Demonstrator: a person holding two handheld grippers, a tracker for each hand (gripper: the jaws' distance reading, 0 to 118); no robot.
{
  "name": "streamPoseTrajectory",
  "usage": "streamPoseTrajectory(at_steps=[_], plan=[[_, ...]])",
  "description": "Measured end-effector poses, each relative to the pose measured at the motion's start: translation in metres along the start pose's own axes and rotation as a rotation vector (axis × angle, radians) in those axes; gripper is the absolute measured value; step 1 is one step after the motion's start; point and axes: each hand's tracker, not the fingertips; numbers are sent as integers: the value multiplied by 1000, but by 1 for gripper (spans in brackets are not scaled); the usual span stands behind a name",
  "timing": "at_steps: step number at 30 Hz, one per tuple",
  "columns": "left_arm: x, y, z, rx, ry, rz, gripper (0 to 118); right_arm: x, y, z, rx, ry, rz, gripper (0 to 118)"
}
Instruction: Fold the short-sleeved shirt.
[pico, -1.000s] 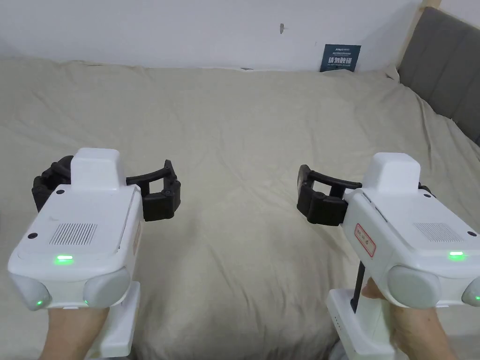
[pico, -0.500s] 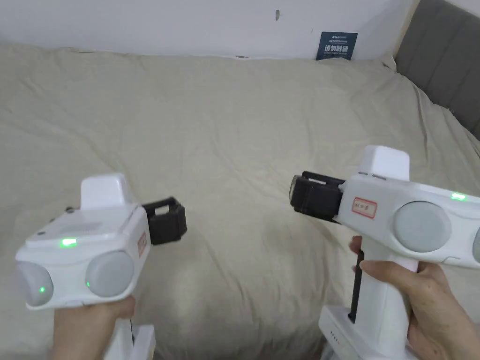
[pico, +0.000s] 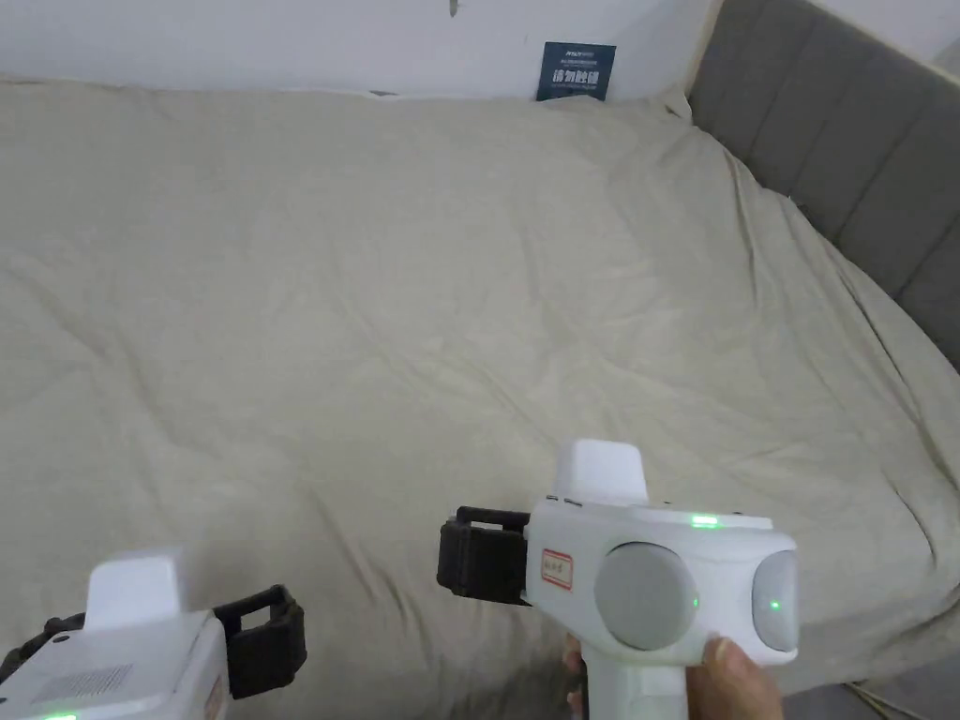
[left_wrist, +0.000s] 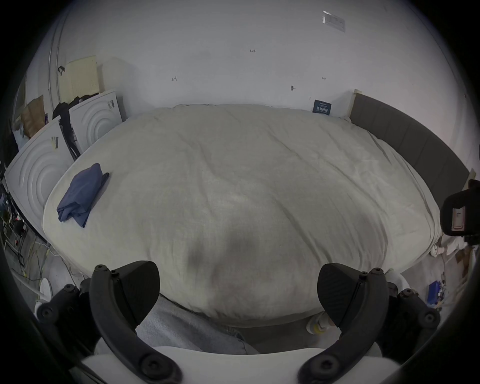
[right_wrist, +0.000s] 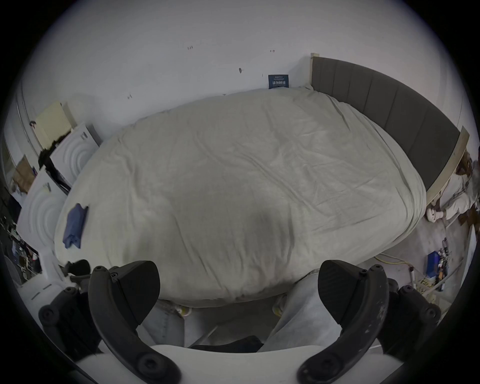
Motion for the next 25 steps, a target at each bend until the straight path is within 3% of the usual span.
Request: streamPoseTrajectory(at_steps=[6,11,14,20,25], plan=[[-2,5,-13,-25,-18,30,118,-1,1,-17,-7,12,-25,118],[-9,12,-37,-55,-12,70,118,-2,-10,-63,-102,15,81,118],[-17,21,-60,-71,6,97,118,-1,-8,-96,-100,-1,68,118],[-31,65,-125,-32,76,128,118,2,47,-161,-49,-23,43,118],[-39,105,-189,-18,126,150,118,-2,100,-223,17,-103,80,118]])
